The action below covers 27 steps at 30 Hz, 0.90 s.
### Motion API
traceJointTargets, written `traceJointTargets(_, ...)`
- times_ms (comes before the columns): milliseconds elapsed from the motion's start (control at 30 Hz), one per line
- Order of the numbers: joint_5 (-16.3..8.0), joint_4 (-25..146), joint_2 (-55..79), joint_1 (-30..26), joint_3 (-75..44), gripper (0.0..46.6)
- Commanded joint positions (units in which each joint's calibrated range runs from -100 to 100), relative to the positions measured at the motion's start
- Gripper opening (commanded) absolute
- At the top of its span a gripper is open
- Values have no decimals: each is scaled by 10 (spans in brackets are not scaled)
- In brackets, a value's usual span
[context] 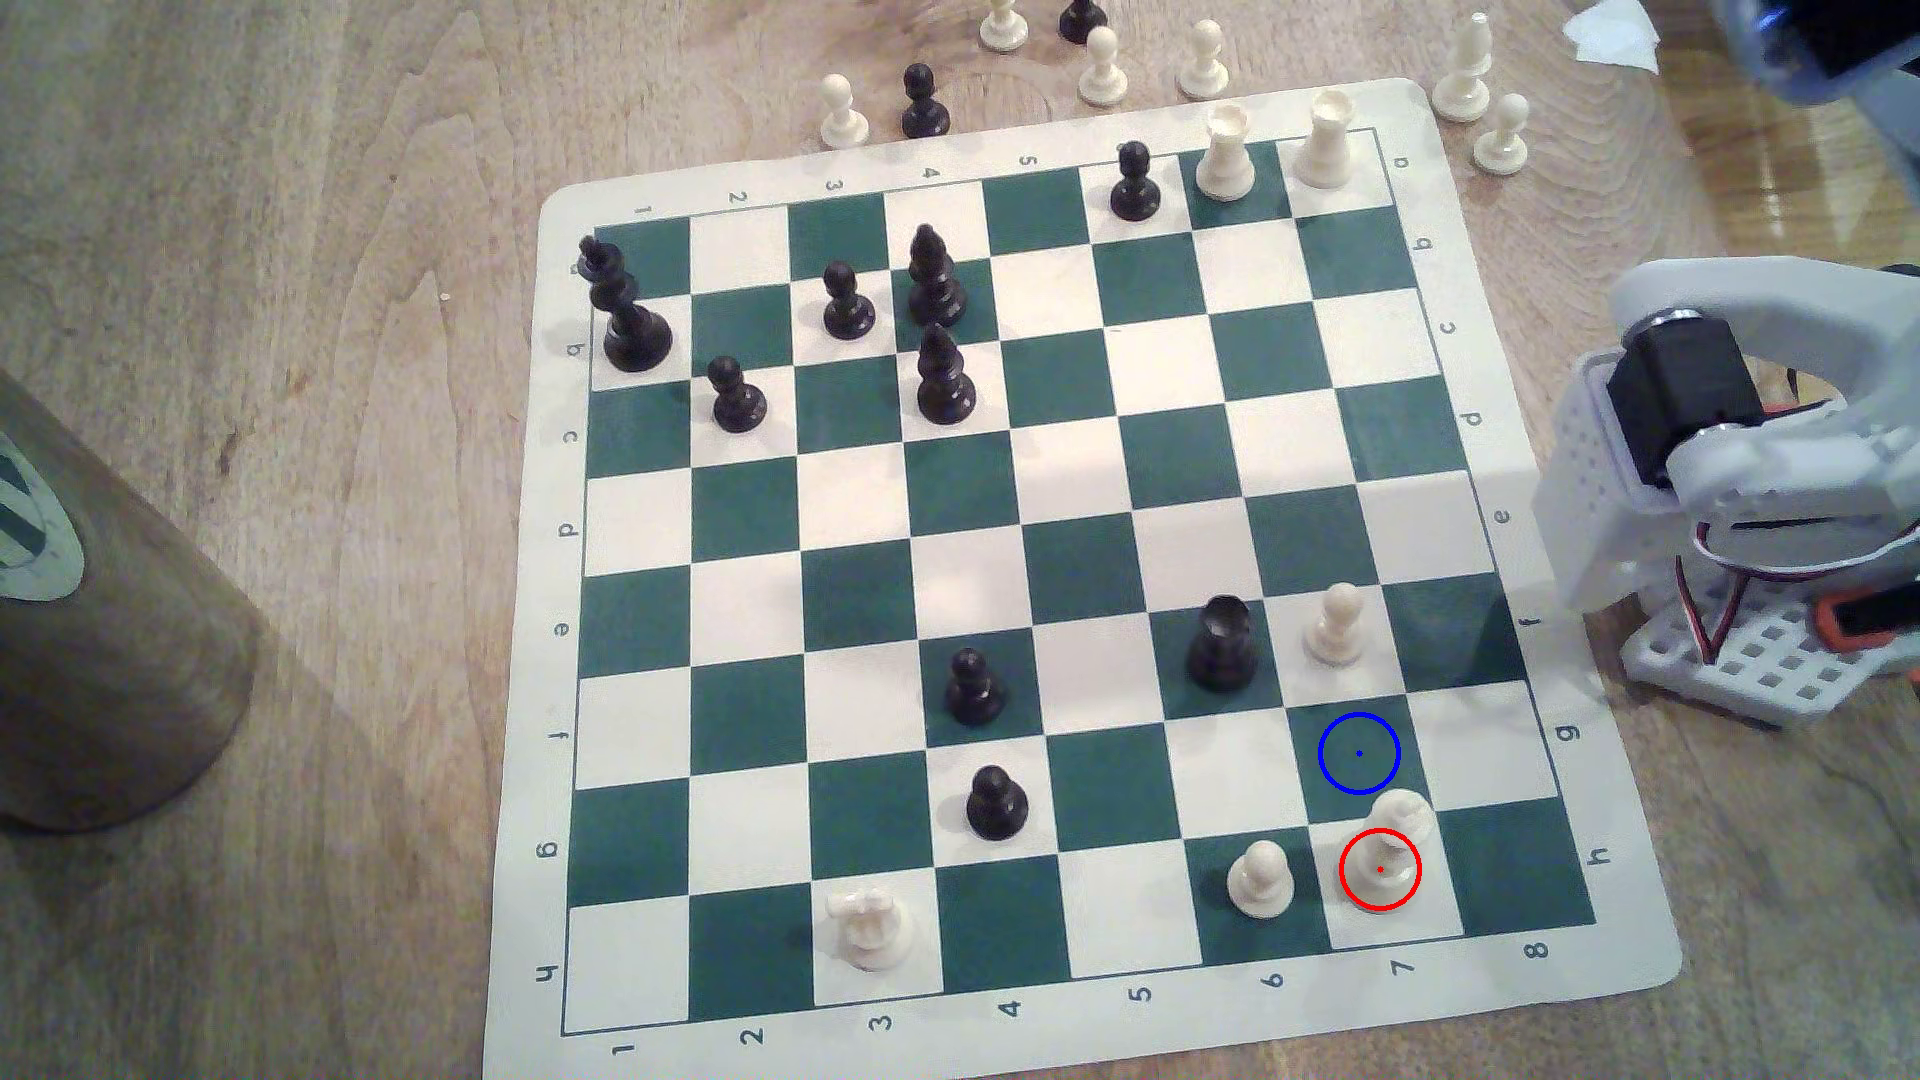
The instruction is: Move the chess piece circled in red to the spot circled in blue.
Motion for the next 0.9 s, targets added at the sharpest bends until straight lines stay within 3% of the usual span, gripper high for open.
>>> traceJointTargets(0,-21,171,12,-32,-102,56)
traceJointTargets(200,-28,517,98,-183,-255,17)
traceJointTargets(467,-50,708,167,-276,-265,7)
traceJointTargets(567,-60,745,175,-288,-222,56)
traceJointTargets(667,-69,778,174,-287,-192,136)
traceJointTargets(867,-70,825,175,-302,-131,179)
